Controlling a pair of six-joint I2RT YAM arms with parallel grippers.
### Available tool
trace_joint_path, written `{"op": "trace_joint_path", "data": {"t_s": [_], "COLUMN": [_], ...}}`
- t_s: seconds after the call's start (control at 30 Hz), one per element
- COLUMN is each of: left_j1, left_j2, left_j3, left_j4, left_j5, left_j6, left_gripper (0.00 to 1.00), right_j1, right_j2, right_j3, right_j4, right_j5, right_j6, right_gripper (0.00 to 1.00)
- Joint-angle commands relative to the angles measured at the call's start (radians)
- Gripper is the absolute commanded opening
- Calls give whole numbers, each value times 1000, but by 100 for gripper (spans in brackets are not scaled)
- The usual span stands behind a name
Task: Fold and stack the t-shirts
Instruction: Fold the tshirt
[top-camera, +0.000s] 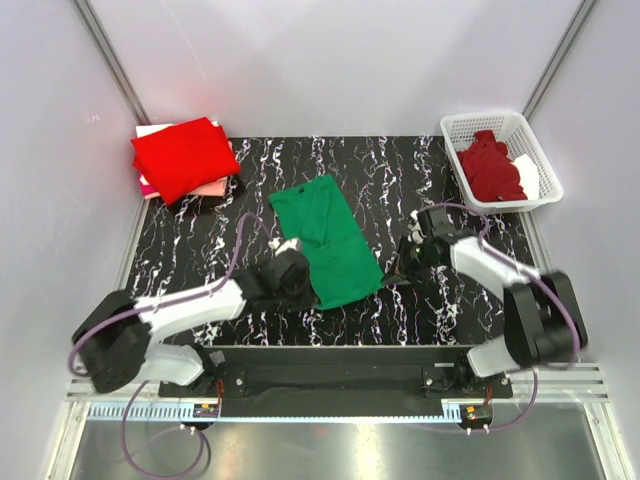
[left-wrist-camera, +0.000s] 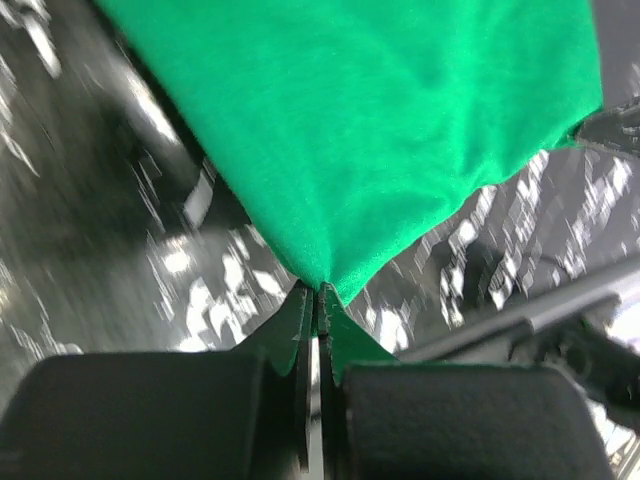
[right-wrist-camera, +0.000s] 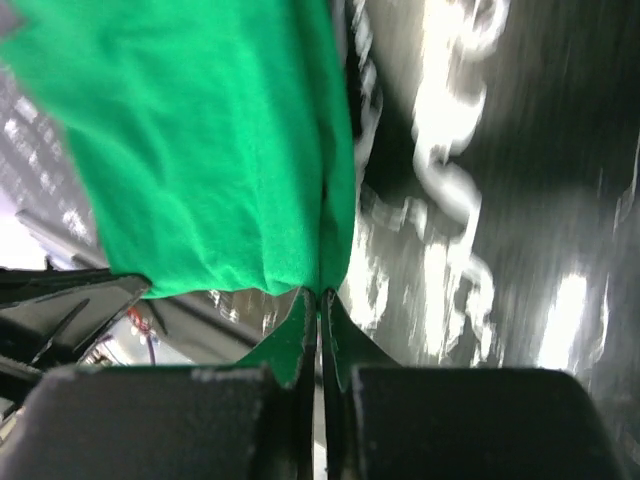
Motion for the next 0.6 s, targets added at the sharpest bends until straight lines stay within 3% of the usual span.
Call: {"op": "trace_joint_path", "data": {"t_s": [0.0, 0.17, 0.43, 0.57], "left_j1": [-99, -297, -604, -676], "left_j2": [-110, -187, -211, -193], "left_j3": [-9, 2, 58, 111], "left_j4": [-132, -229, -390, -445], "left_j5": [-111, -206, -323, -349], "left_j6": [-102, -237, -469, -536], "left_gripper": [0, 0, 0, 0], "right_j1": [11, 20, 77, 80], "right_j2": [-201, -496, -920, -1003], "right_j3": [-57, -162, -270, -224], "right_j4": [-97, -215, -418, -508], "right_j5": [-33, -54, -96, -57], "right_j6": [24, 65, 269, 299], "right_gripper": [0, 0, 0, 0]}}
